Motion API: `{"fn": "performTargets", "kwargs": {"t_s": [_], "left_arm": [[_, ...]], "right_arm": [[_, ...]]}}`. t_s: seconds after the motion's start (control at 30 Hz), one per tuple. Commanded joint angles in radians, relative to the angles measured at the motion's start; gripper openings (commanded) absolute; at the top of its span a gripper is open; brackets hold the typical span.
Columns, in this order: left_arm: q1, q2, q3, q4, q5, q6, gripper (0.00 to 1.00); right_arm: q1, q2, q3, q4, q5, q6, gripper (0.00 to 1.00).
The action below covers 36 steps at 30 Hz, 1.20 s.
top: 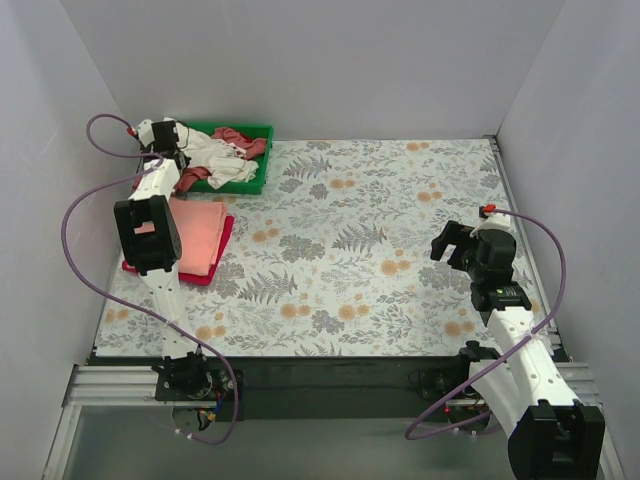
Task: Fold and stack the t-shirts
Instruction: Grab the tshirt from the pile
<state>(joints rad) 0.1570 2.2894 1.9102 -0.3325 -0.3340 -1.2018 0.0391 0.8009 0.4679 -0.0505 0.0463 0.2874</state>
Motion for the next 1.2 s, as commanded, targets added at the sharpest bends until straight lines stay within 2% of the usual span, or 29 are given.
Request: {"fn": "performTargets", "kwargs": {"t_s": [0.0, 0.07, 0.2, 0.27, 0.3, 0.37, 0.67, 0.87, 0.9, 0.97, 1.17], "left_arm": [[0.003, -0.06, -0.019, -0.019, -0.025, 0.005, 0.15], [0.001, -0.085, -0.023, -0.016, -0.017, 0.008, 0.09], [0.003, -0.123, -0.028, -0.011, -0.013, 0.022, 0.08], [0.003, -0.148, -0.034, -0.01, -0.016, 0.033, 0.11], [0.003, -0.157, -0.039, -0.011, -0.014, 0.034, 0.19], [0.003, -0.185, -0.06, -0.01, -0.019, 0.038, 0.23], [0.01, -0.223, -0.148, 0.003, -0.028, 0.051, 0.28], [0.018, -0.202, -0.152, 0.024, 0.016, 0.056, 0.23], [0.021, -0.197, -0.151, 0.026, 0.03, 0.053, 0.18], [0.021, -0.191, -0.152, 0.033, 0.033, 0.044, 0.0], [0.019, -0.31, -0.235, 0.111, 0.026, 0.05, 0.0]], "right_arm": [[-0.005, 0.004, 0.048, 0.035, 0.009, -0.011, 0.98], [-0.005, 0.004, 0.049, 0.035, 0.007, -0.013, 0.98], [-0.004, 0.004, 0.046, 0.035, 0.004, -0.014, 0.98], [-0.005, 0.004, 0.044, 0.035, 0.004, -0.017, 0.98], [-0.005, 0.001, 0.044, 0.035, 0.004, -0.016, 0.98], [-0.004, 0.001, 0.046, 0.035, 0.004, -0.016, 0.98], [-0.005, 0.0, 0.044, 0.037, 0.003, -0.019, 0.98], [-0.005, 0.004, 0.046, 0.034, -0.002, -0.019, 0.98], [-0.004, 0.004, 0.046, 0.035, -0.002, -0.021, 0.98], [-0.005, 0.003, 0.046, 0.035, -0.003, -0.021, 0.98], [-0.005, -0.005, 0.048, 0.034, -0.003, -0.024, 0.98]]}}
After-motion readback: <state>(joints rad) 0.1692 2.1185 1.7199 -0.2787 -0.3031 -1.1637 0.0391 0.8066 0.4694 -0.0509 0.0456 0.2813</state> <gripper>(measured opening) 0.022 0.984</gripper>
